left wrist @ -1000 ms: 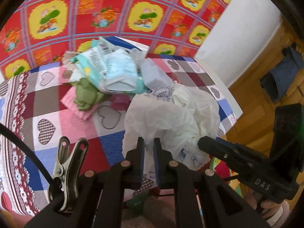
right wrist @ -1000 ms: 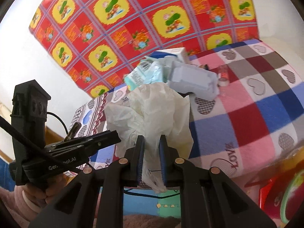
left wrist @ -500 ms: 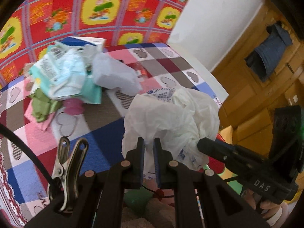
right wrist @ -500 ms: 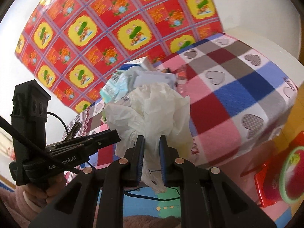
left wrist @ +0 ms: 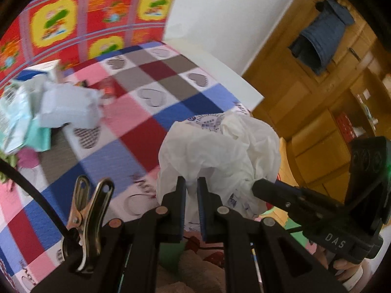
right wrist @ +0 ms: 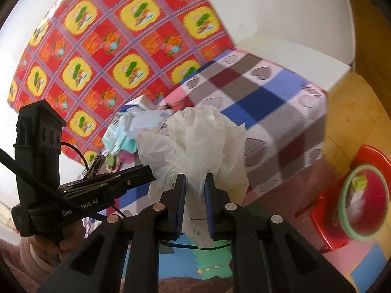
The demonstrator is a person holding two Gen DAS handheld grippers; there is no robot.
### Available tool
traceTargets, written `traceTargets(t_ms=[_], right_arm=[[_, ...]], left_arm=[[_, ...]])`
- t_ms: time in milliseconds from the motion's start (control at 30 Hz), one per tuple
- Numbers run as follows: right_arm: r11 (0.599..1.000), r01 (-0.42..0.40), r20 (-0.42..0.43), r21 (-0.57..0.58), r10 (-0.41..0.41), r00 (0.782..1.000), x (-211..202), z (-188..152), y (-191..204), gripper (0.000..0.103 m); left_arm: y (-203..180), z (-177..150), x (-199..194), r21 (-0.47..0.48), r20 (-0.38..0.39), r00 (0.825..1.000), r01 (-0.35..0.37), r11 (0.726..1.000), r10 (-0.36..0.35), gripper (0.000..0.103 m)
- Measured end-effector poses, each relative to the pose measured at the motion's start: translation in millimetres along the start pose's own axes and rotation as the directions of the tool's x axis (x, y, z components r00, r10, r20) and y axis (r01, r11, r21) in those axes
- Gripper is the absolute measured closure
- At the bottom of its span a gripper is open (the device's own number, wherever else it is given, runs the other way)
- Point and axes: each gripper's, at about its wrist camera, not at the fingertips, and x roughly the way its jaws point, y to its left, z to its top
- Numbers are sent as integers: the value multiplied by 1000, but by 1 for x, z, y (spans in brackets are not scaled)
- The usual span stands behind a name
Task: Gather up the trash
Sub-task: 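Carry the white bag with both grippers over the red bucket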
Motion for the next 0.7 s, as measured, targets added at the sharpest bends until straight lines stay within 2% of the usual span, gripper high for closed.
traceTargets(t_ms=[433,700], right_arm=[[980,105,68,169,-118,991,-62,-15,-105,87],[940,168,77,295,-199,977,-94,-33,-183,87]], left_arm=[[-115,9,74,169,-118,990,97,981,-78,94],[-193,5,132,284,-201,974,157,946,-102,94]])
